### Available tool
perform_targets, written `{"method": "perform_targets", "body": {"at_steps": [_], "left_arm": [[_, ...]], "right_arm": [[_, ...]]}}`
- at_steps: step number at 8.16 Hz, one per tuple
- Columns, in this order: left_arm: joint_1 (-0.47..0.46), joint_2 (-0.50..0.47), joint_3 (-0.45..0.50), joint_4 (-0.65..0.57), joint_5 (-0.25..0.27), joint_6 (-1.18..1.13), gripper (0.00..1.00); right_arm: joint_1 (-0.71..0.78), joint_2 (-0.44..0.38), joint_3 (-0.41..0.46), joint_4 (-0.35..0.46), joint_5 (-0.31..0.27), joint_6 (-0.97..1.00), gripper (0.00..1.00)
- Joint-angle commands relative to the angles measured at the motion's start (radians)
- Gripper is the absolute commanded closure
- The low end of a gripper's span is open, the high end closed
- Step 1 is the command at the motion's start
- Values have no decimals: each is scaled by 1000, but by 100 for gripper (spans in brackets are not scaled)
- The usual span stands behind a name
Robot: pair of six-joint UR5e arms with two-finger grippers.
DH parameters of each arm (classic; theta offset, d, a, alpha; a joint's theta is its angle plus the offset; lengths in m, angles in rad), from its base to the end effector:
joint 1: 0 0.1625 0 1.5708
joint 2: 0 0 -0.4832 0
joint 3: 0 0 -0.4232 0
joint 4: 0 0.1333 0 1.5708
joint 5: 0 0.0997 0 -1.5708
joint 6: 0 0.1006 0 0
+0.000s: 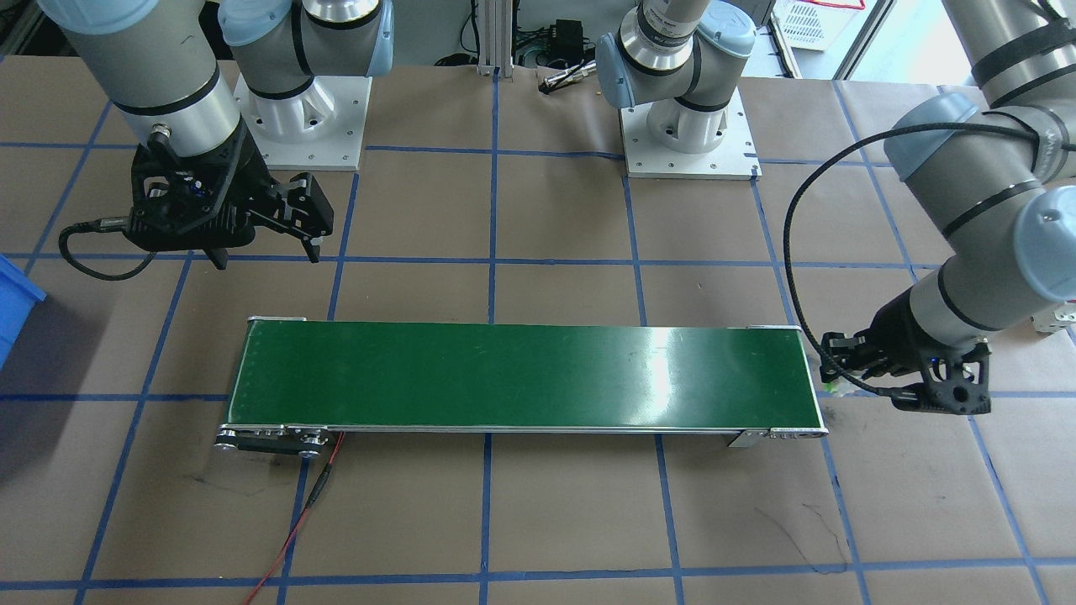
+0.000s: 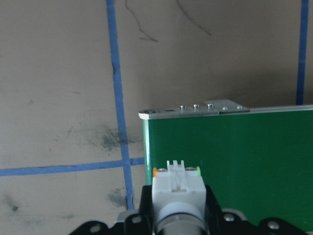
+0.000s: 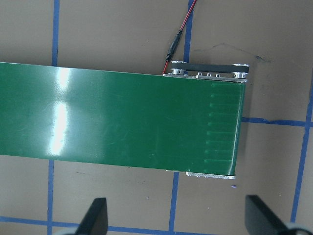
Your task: Move button from left to right
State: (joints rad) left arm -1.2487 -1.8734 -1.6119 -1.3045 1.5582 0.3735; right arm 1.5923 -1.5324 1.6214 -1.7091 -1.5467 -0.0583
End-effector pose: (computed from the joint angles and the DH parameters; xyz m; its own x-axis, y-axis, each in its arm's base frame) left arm 0.0731 -0.6441 0.3731 -0.9980 0.0495 0.0399 0.0521 0.9964 0.0674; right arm 0.1474 -0.5416 0.5122 -0.9965 -0.0808 -0.0211 -0.0797 0.9955 -0.0506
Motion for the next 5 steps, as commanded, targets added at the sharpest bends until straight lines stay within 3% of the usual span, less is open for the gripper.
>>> {"method": "perform_targets", "body": {"at_steps": [1,5], "left_arm": [[-5,-9,-82,17,0,4,100],[-5,-56,-76,19,2,2,100]], "right_arm": [[0,0,0,-1,0,0,0],[0,0,0,0,0,0,0]]}}
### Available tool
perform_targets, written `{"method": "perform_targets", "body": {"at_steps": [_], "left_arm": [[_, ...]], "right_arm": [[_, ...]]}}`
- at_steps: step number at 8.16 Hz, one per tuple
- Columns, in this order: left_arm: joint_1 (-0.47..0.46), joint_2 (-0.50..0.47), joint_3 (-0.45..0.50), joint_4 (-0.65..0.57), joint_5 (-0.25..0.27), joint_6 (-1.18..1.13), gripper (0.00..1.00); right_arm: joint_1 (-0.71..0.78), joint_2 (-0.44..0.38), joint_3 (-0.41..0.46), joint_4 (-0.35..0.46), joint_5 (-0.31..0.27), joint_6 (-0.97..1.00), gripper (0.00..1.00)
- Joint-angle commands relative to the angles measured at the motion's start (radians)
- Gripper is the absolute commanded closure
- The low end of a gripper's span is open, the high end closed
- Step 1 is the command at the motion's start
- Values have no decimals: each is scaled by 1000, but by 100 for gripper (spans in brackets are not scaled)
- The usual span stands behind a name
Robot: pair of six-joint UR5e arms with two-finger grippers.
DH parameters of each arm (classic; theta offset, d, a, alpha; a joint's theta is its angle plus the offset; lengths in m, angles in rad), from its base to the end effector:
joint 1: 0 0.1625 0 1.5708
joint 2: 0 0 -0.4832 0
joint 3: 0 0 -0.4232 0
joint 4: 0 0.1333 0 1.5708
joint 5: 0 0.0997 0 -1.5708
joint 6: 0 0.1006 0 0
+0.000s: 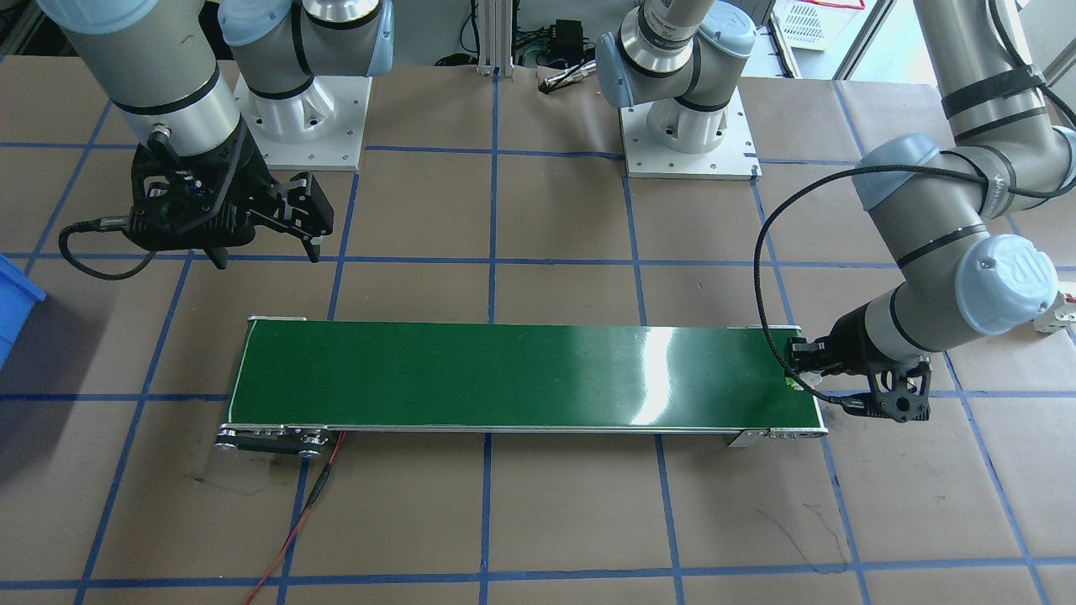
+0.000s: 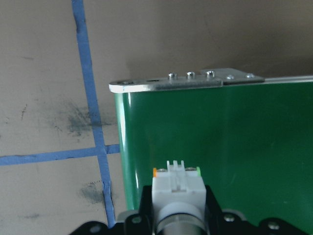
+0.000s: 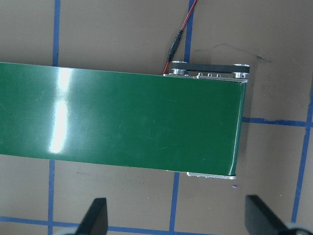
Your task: Move button from left to right
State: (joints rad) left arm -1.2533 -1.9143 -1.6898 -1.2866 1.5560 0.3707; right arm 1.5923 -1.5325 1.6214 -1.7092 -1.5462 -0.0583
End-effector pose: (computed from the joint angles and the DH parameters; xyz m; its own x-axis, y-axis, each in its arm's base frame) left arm 0.0661 -0.6328 0.3120 -0.9959 0.0454 0.0778 0.0575 0.9854 0.1600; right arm 0.1475 -0.5415 0.5123 -0.9965 -0.0809 -0.0216 -0.0797 0.9955 -0.0508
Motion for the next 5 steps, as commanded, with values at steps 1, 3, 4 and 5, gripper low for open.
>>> {"method": "perform_targets", "body": {"at_steps": [1,3,4,5], "left_arm": [[0,-20,-2,1,3,1,100],[-1,-17,-2,1,-4,-4,54],[-5,-8,-4,-2,-7,-7,7],[-20,18,2,-16,1,-27,0]], "right_arm": [[0,0,0,0,0,0,0],[0,0,0,0,0,0,0],[0,0,0,0,0,0,0],[0,0,0,0,0,0,0]]}}
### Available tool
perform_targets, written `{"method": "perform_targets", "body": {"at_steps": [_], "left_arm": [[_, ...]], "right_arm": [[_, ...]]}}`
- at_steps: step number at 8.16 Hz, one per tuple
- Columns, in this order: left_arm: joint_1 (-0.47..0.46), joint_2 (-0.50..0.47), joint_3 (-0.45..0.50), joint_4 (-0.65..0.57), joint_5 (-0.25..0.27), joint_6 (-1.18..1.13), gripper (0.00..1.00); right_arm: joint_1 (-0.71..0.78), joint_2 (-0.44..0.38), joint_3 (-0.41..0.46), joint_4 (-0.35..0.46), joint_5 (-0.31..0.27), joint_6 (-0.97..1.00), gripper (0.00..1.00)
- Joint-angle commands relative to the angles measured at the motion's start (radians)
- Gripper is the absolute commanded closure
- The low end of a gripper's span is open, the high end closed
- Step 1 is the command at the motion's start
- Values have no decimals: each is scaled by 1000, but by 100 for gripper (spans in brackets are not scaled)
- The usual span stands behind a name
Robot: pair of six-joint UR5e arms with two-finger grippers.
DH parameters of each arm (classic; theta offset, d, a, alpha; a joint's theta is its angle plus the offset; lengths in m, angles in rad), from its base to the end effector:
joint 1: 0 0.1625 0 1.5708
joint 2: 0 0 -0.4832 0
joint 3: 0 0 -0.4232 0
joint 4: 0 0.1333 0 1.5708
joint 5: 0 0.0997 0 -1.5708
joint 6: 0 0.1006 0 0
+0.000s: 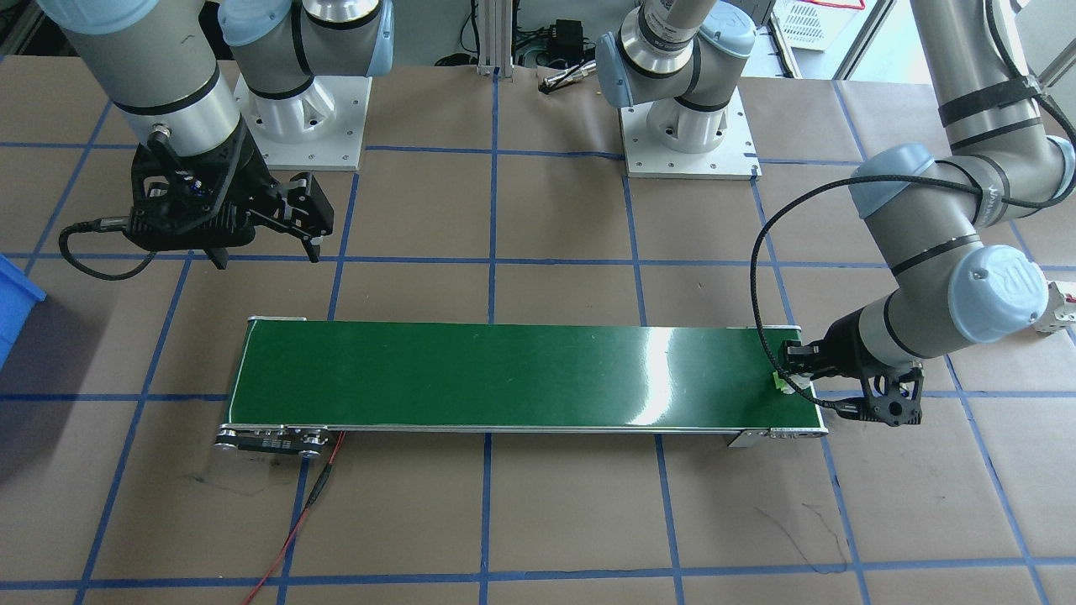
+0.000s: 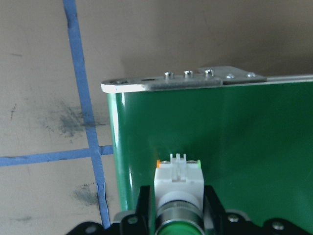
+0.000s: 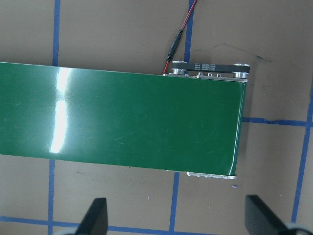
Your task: Move button from left to right
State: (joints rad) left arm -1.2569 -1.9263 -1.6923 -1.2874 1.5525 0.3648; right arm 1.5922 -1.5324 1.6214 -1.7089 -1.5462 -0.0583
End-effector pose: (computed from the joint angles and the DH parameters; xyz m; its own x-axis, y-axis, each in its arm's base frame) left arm 0.0637 -0.6339 0.3033 -0.9955 0.0415 0.0854 0.0558 0.9833 0.1733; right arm 0.1474 -0.5416 0.5122 -0.9965 -0.0807 -0.0217 -0.0796 0.9956 -0.0504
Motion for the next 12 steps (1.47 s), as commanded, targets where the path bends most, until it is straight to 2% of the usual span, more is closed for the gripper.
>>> {"method": "perform_targets", "body": {"at_steps": [1,2,3,4,6,12], "left_arm": [[-36,52,-1,-18,5,-79,0],[-80,93,6,-30,5,-183,0],[-132,154,9,-102,11,-240,0],[-148,214,11,-175,8,-253,0],[-165,315,6,-194,12,-333,0],[-168,359,0,-185,12,-340,0]], "right_arm": [[0,0,2,0,0,-2,0],[0,0,6,-2,-2,0,0],[0,0,6,-2,-2,0,0],[0,0,6,0,-2,0,0],[0,0,6,-2,-2,0,0],[0,0,8,0,0,-3,0]]}}
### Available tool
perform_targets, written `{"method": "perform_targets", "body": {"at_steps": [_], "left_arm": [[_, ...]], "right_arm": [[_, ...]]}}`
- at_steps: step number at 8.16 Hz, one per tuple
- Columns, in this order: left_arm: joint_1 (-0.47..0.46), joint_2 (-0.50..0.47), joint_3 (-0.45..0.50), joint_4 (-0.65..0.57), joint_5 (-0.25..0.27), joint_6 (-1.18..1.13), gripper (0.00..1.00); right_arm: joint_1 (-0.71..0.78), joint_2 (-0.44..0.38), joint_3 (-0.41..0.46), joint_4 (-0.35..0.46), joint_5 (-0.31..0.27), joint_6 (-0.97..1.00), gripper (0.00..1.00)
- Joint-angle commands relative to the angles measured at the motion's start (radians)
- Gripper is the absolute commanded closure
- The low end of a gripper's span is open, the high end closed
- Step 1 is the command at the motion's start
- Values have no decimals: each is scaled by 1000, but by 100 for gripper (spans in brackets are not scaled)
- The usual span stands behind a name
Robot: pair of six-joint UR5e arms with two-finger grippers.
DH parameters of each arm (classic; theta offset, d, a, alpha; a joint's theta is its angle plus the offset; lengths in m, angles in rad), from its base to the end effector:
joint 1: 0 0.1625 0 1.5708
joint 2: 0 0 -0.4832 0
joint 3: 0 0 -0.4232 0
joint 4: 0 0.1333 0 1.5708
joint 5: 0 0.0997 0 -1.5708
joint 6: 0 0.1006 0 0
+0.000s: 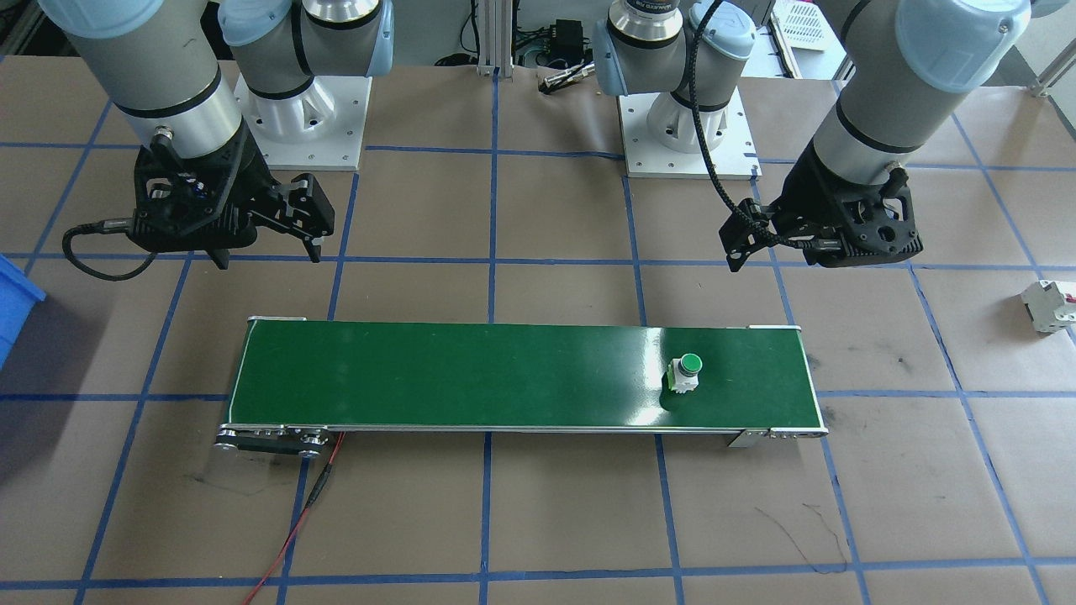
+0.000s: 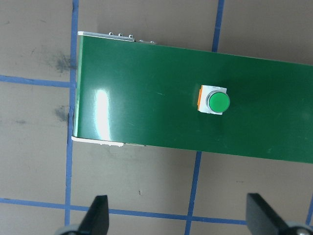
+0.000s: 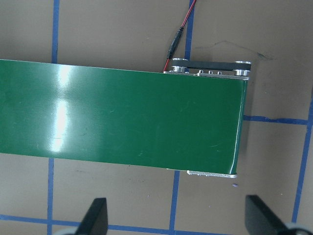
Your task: Move button from left to right
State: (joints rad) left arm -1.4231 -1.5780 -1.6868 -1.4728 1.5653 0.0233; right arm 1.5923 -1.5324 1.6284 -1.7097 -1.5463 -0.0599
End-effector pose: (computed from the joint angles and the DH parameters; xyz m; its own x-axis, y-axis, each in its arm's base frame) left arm -0.0558 -0.5346 0.4906 -0.9922 -0.1242 0.0061 -0.1240 0.9920 0.0251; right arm 0.1474 -0.5407 0.5086 -0.9964 -0.0823 -0.0219 -0.0813 0.9957 -0.0443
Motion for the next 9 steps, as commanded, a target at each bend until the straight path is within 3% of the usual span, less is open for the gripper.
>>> {"method": "perform_targets", "body": {"at_steps": [1,4,7,9], "left_arm": [[-3,12,-4,0,-5,1,0],[-48,15,-5,5,-4,0,0],[-54,23,-5,5,2,1,0],[-54,24,-5,5,2,7,0]], "right_arm": [[0,1,10,-1,0,-1,0],[0,34,34,-42,6,-3,0],[0,167,83,-207,6,-3,0],[-6,179,93,-228,5,-2,0]]}}
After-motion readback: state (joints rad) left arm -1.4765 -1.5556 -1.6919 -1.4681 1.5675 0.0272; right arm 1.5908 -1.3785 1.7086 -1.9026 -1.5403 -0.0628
